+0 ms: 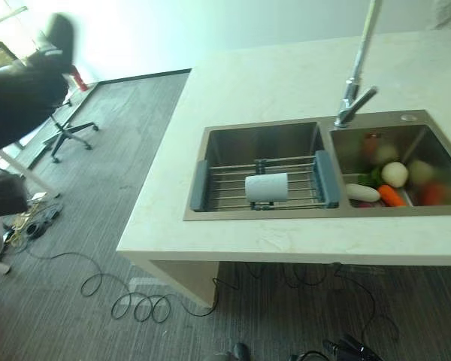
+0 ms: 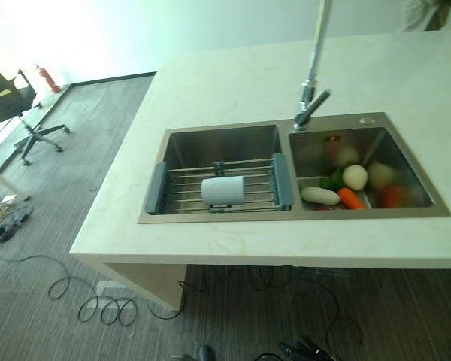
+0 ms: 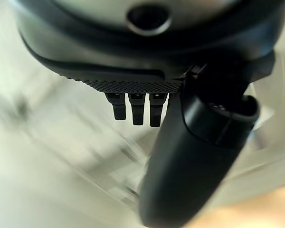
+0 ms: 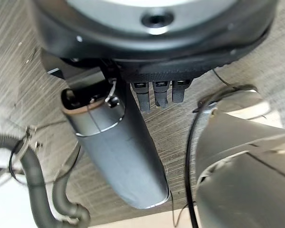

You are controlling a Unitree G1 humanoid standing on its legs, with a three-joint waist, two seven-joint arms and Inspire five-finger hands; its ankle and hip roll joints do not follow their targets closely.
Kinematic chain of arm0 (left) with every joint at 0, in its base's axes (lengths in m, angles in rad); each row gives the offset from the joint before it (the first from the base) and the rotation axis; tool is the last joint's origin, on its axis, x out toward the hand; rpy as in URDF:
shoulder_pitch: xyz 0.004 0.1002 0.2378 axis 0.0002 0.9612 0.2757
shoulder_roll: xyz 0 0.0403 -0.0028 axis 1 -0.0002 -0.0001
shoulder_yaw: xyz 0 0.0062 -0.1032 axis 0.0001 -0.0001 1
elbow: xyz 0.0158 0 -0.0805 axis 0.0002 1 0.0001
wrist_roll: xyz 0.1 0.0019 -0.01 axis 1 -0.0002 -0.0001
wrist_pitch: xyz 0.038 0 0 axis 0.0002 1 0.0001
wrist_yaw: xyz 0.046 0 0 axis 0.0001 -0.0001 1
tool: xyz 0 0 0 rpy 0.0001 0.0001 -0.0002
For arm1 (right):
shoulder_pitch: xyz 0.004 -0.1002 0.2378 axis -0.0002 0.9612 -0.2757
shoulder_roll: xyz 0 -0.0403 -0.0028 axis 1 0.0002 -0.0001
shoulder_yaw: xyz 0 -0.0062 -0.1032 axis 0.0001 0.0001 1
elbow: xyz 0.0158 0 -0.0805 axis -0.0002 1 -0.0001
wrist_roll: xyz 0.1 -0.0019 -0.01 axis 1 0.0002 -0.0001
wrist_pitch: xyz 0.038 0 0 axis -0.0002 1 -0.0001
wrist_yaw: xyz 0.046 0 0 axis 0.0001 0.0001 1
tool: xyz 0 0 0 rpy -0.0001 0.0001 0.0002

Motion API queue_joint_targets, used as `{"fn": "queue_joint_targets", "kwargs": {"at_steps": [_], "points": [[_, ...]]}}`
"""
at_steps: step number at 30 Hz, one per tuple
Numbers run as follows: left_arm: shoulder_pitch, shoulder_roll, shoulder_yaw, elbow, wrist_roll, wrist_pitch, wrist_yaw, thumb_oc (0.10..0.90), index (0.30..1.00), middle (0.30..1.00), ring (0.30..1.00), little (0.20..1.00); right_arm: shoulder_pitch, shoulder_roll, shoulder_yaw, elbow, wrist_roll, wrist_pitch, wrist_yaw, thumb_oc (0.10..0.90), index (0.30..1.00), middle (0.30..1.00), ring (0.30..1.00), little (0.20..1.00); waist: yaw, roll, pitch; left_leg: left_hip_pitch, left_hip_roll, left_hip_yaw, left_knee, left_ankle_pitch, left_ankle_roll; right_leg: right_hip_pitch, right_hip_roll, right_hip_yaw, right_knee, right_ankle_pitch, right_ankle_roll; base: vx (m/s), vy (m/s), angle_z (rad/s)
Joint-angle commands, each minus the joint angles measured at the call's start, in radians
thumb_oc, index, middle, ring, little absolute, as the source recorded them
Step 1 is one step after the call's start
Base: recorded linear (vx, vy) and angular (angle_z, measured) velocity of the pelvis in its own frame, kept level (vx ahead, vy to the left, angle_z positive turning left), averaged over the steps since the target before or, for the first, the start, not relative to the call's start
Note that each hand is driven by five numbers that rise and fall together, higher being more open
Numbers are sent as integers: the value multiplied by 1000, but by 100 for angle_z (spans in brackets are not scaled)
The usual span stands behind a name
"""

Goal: Place the dishes in the dishwasher.

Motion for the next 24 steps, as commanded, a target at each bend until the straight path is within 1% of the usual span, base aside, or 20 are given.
{"fn": "queue_joint_targets", "kwargs": {"at_steps": [1, 2, 3, 4, 5, 6, 7, 8, 10, 12, 13, 15, 16, 21, 22, 24], "points": [[-80, -4, 23, 193, -268, 230, -233, 800, 900, 900, 900, 900, -13, -10, -36, 35, -1, -22, 29, 800, 900, 900, 900, 900, -10, -8, -33, -5, 73, -43, 78, -155, -70, -20, -74, 36, 0, -26, 151, 2, -43, -25], [-122, 1, -18, 182, -259, 286, -257, 800, 900, 900, 900, 900, -14, -13, -36, 39, -1, -22, 34, 800, 900, 900, 900, 900, -20, -7, -35, -2, 76, -37, 78, -154, -70, -21, -73, 42, 0, -24, 153, 4, -39, -25], [-148, 1, -47, 178, -249, 323, -271, 800, 900, 900, 900, 900, -16, -14, -34, 41, 1, -23, 35, 800, 900, 900, 900, 900, -29, -5, -36, 0, 78, -33, 78, -154, -70, -23, -72, 46, 0, -23, 155, 2, -40, -14], [-219, 3, -130, 175, -245, 446, -316, 800, 900, 900, 900, 900, -17, -17, -34, 42, 5, -20, 36, 800, 900, 900, 900, 900, -46, -2, -39, 4, 84, -18, 78, -153, -72, -29, -71, 57, 0, -17, 159, 0, -30, -15], [-235, 2, -147, 178, -243, 463, -321, 800, 900, 900, 900, 900, -17, -17, -36, 42, 6, -19, 35, 800, 900, 900, 900, 900, -46, -2, -39, 5, 85, -16, 78, -153, -72, -30, -71, 59, 0, -16, 160, -3, -31, -8], [-270, 1, -193, 183, -230, 501, -325, 800, 900, 900, 900, 900, -17, -18, -36, 43, 5, -17, 34, 800, 900, 900, 900, 900, -55, -1, -41, 7, 89, -7, 78, -152, -73, -34, -70, 65, 0, -12, 163, -12, -33, -32], [-328, 0, -269, 193, -207, 589, -331, 800, 900, 900, 900, 900, -16, -21, -36, 42, 15, -15, 29, 800, 900, 900, 900, 900, -70, 1, -42, 11, 96, 10, 78, -152, -75, -41, -71, 74, 0, -6, 167, -24, -41, -42], [-371, -8, -337, 218, -172, 620, -310, 800, 900, 900, 900, 900, -16, -25, -32, 40, 24, -14, 25, 800, 900, 900, 900, 900, -87, 3, -42, 15, 99, 23, 78, -153, -75, -48, -71, 84, 0, -1, 170, -33, -36, -52], [-418, -20, -409, 264, -175, 671, -307, 800, 900, 900, 900, 900, -9, -31, -30, 33, 43, -10, 16, 800, 900, 900, 900, 900, -105, 4, -41, 19, 101, 40, 78, -155, -73, -56, -72, 97, 0, 5, 174, -31, -16, -28], [-441, -30, -452, 305, -158, 685, -313, 800, 900, 900, 900, 900, -2, -33, -35, 29, 57, -7, 8, 800, 900, 900, 900, 900, -117, 6, -40, 22, 101, 54, 78, -157, -72, -62, -73, 106, 0, 11, 178, -20, -2, -29], [-458, -36, -489, 345, -129, 714, -331, 800, 900, 900, 900, 900, 8, -35, -42, 25, 70, -3, 1, 800, 900, 900, 900, 900, -131, 8, -38, 25, 102, 67, 78, -158, -72, -68, -74, 115, 0, 17, 183, -11, 16, -32], [-474, -45, -539, 421, -108, 719, -360, 800, 900, 900, 900, 900, 28, -37, -57, 25, 80, 3, -2, 800, 900, 900, 900, 900, -149, 13, -36, 30, 103, 86, 78, -160, -71, -76, -77, 130, 0, 26, 189, 6, 32, -25], [-481, -50, -563, 474, -106, 734, -385, 800, 900, 900, 900, 900, 46, -36, -68, 24, 81, 5, 1, 800, 900, 900, 900, 900, -163, 17, -33, 33, 103, 100, 78, -160, -71, -83, -80, 140, 0, 33, 194, 18, 39, -26], [-478, -57, -586, 532, -93, 725, -404, 800, 900, 900, 900, 900, 69, -32, -78, 19, 73, -10, 15, 800, 900, 900, 900, 900, -179, 23, -32, 37, 100, 117, 78, -164, -69, -89, -85, 150, 0, 40, 202, 25, 33, -13], [-473, -63, -592, 557, -91, 705, -405, 800, 900, 900, 900, 900, 78, -28, -77, 12, 73, -19, 18, 800, 900, 900, 900, 900, -184, 23, -32, 37, 99, 122, 78, -165, -67, -93, -86, 154, 0, 44, 205, 18, 20, -8], [-475, -73, -597, 573, -93, 710, -403, 800, 900, 900, 900, 900, 87, -24, -74, -2, 81, -27, 16, 800, 900, 900, 900, 900, -191, 22, -28, 43, 97, 125, 78, -171, -66, -90, -90, 156, 0, 42, 209, 15, 13, -1]]}}
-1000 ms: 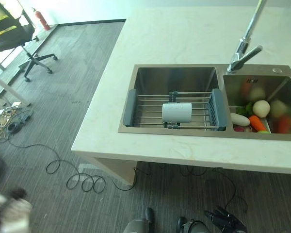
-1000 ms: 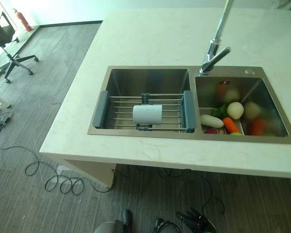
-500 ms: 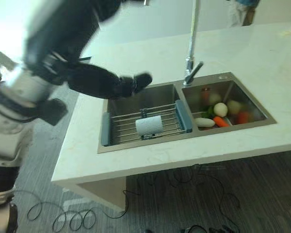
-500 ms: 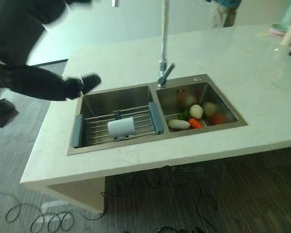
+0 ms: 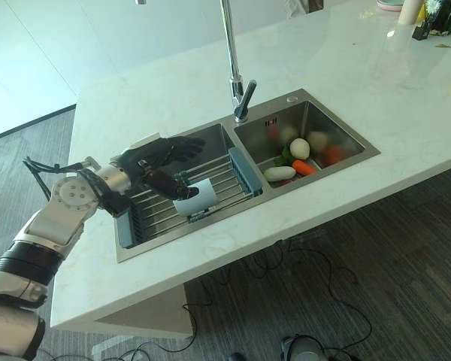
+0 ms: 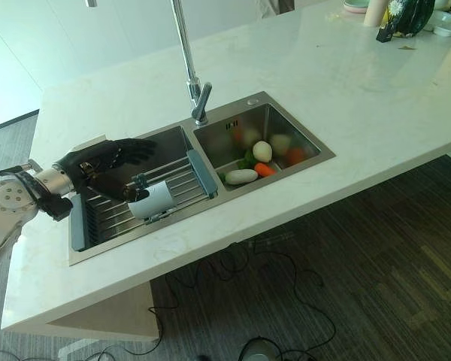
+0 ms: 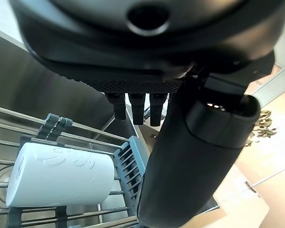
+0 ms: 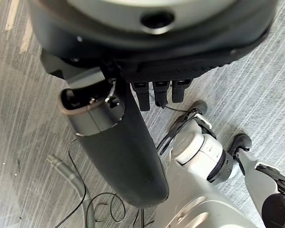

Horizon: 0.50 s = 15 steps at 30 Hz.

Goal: Place the dishes in the dishwasher.

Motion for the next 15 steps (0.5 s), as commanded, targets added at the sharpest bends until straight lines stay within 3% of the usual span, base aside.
{"fn": "queue_joint_targets", "kwargs": {"at_steps": [1, 6, 15], "points": [[-142, -22, 96, 4, -3, -75, 32, 800, 900, 900, 900, 900, 26, -27, -32, -45, 47, -37, 19, 800, 900, 900, 900, 900, -7, 0, -51, -12, 87, -40, 134, -165, -69, -24, -106, -2, -12, 15, 193, 0, 0, 0], [-134, -30, 96, 52, 82, -118, 83, 800, 900, 900, 900, 900, 51, -17, -31, -108, 69, -38, 15, 800, 900, 900, 900, 900, -23, -3, -48, -12, 82, -27, 134, -169, -64, -33, -113, 7, -12, 22, 202, 10, 6, -1], [-107, -39, 110, 91, 129, -113, 106, 800, 900, 900, 900, 900, 84, -3, -41, -147, 74, -23, 4, 800, 900, 900, 900, 900, -35, 1, -39, -16, 72, -19, 134, -172, -59, -45, -124, 16, -12, 32, 211, 9, 10, -5]]}}
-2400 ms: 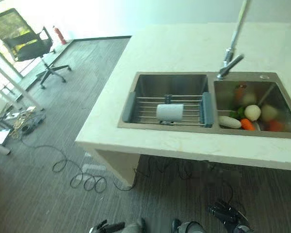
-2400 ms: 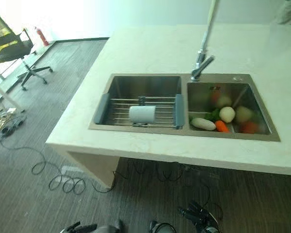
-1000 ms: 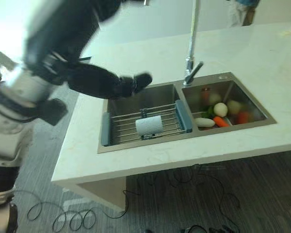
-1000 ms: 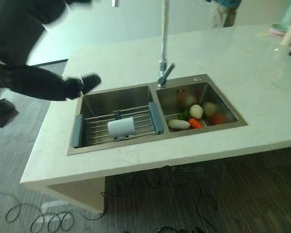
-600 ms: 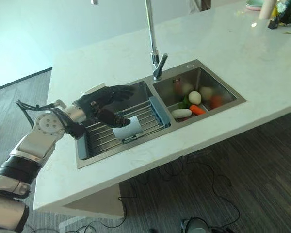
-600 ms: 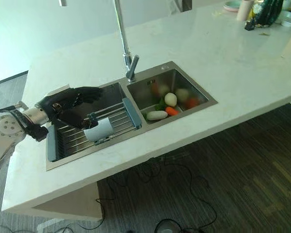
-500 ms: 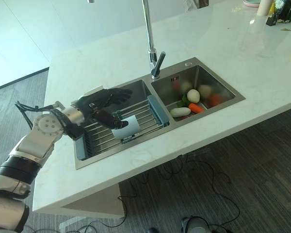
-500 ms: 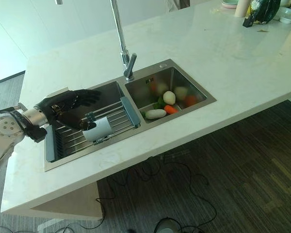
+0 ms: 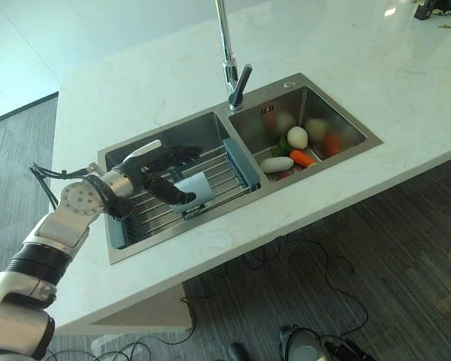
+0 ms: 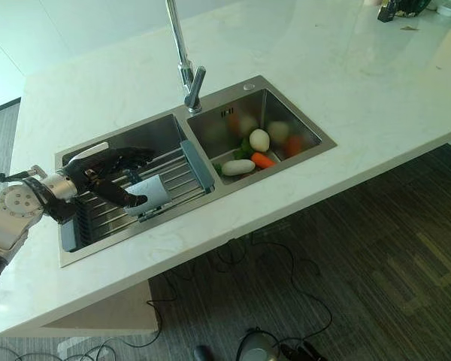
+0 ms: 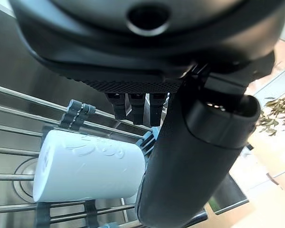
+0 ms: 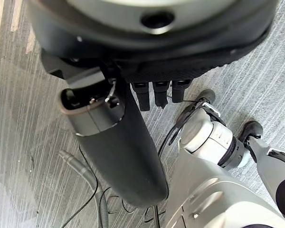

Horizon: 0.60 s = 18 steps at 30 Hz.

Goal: Place the dishes in the dishwasher.

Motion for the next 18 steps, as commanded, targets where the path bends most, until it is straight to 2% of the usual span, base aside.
{"fn": "queue_joint_targets", "kwargs": {"at_steps": [1, 12, 16, 18], "points": [[-104, 2, 111, 2, 19, -87, 83, 800, 900, 900, 900, 900, 65, -30, -41, -24, 31, -23, 3, 800, 900, 900, 900, 900, -14, 18, -81, -35, 77, -40, 161, -174, -62, -44, -122, 5, -14, 37, 202, 17, 21, -5], [-85, -27, 97, 22, 49, -68, 91, 800, 900, 900, 900, 900, 81, -43, -57, -47, 22, -27, 2, 800, 900, 900, 900, 900, -30, 33, -66, -37, 69, -27, 161, -175, -61, -55, -136, 11, -14, 41, 211, -2, 19, 0], [-84, -23, 87, 23, 51, -6, 54, 800, 900, 900, 900, 900, 83, -47, -61, -49, 19, -25, 5, 800, 900, 900, 900, 900, -31, 35, -64, -35, 68, -24, 161, -175, -61, -54, -137, 11, -14, 41, 211, 0, 0, 0], [-79, -27, 75, 30, 58, 5, 38, 800, 900, 900, 900, 900, 84, -50, -59, -53, 16, -25, 0, 800, 900, 900, 900, 900, -32, 37, -60, -35, 67, -25, 161, -174, -61, -54, -139, 11, -14, 42, 212, 0, 0, 0]]}}
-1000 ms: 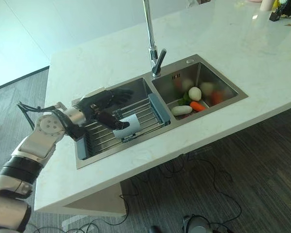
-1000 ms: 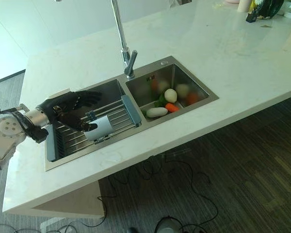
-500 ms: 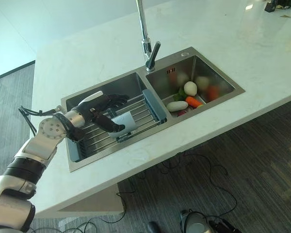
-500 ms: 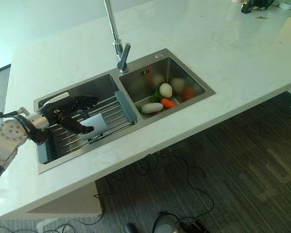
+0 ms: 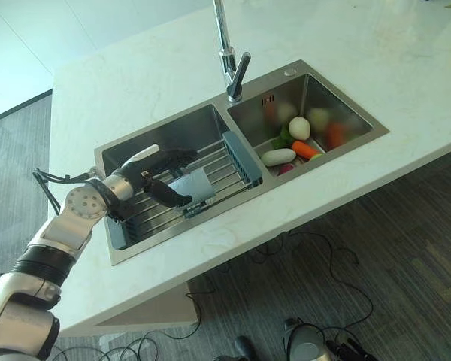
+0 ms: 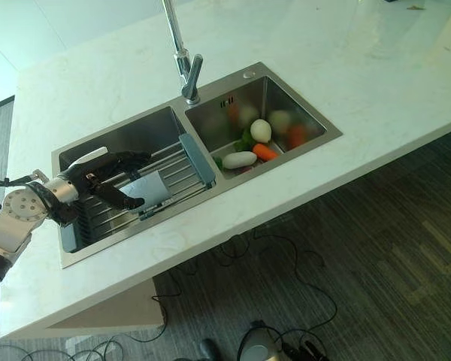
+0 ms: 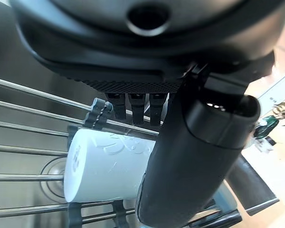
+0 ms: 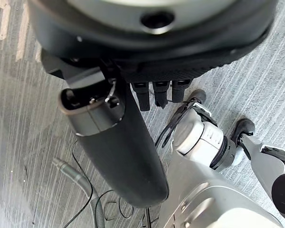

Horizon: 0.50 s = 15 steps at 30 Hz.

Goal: Place the dishes in the dishwasher.

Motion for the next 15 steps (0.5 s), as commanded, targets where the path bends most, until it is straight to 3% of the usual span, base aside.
{"fn": "queue_joint_targets", "kwargs": {"at_steps": [1, 15], "points": [[-87, -4, 69, 9, -1, -17, 4, 800, 900, 900, 900, 900, 80, -54, -24, -47, 17, -25, 6, 800, 900, 900, 900, 900, -28, 12, -97, -52, 86, -36, 181, -171, -68, -57, -123, 3, -17, 45, 200, 0, 0, 0], [-89, -6, 23, 33, 42, 16, -24, 800, 900, 900, 900, 900, 79, -77, -33, -56, 53, -30, 19, 800, 900, 900, 900, 900, -33, 27, -81, -65, 78, -41, 181, -165, -72, -67, -130, 5, -17, 47, 204, 0, 0, 0]]}}
